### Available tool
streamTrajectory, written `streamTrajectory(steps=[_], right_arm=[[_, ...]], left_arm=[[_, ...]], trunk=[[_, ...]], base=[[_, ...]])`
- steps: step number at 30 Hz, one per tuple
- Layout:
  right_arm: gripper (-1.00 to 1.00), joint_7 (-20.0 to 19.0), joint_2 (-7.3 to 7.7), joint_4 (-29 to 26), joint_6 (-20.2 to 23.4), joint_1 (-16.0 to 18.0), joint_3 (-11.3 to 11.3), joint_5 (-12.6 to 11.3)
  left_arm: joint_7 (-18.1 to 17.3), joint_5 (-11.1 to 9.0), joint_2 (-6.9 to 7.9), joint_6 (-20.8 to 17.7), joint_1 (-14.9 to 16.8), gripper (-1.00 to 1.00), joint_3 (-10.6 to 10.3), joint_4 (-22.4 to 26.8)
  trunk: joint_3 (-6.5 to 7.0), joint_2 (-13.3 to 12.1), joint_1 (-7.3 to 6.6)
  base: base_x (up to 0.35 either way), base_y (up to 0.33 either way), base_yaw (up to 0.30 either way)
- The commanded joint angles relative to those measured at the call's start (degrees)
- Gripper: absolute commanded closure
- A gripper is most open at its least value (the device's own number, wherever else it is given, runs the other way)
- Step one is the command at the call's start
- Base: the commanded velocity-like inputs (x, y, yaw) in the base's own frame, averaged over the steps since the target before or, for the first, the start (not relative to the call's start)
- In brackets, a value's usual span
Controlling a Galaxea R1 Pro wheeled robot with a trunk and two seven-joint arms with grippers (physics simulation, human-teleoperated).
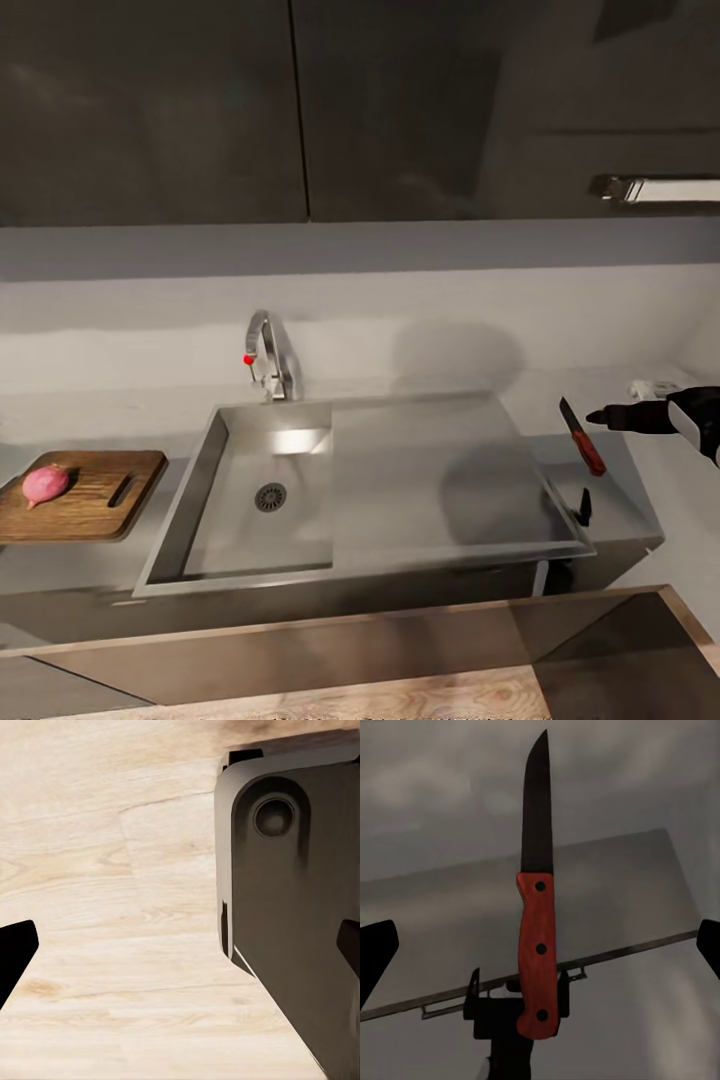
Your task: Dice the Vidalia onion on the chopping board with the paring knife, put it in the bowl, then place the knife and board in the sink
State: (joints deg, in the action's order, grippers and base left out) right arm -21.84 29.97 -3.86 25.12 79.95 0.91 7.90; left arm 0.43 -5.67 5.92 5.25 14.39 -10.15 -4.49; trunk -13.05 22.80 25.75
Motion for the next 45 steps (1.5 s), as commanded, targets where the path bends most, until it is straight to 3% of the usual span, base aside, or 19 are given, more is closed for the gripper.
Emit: streamTrajectory(steps=[1, 45], right_arm=[[-1.0, -0.4, 0.05, -0.1, 0.2, 0.0, 0.1, 0.5], [-1.0, -0.1, 0.04, 0.1, 0.1, 0.0, 0.1, 0.3]], left_arm=[[0.0, -0.6, -0.03, 0.4, 0.1, -1.0, -0.5, -0.3], [0.0, -0.6, -0.38, 0.4, 0.1, -1.0, -0.5, -0.3]], trunk=[[-0.19, 0.1, 0.03], [-3.53, 0.1, 0.03]], base=[[0.0, 0.0, 0.0], [0.0, 0.0, 0.0]])
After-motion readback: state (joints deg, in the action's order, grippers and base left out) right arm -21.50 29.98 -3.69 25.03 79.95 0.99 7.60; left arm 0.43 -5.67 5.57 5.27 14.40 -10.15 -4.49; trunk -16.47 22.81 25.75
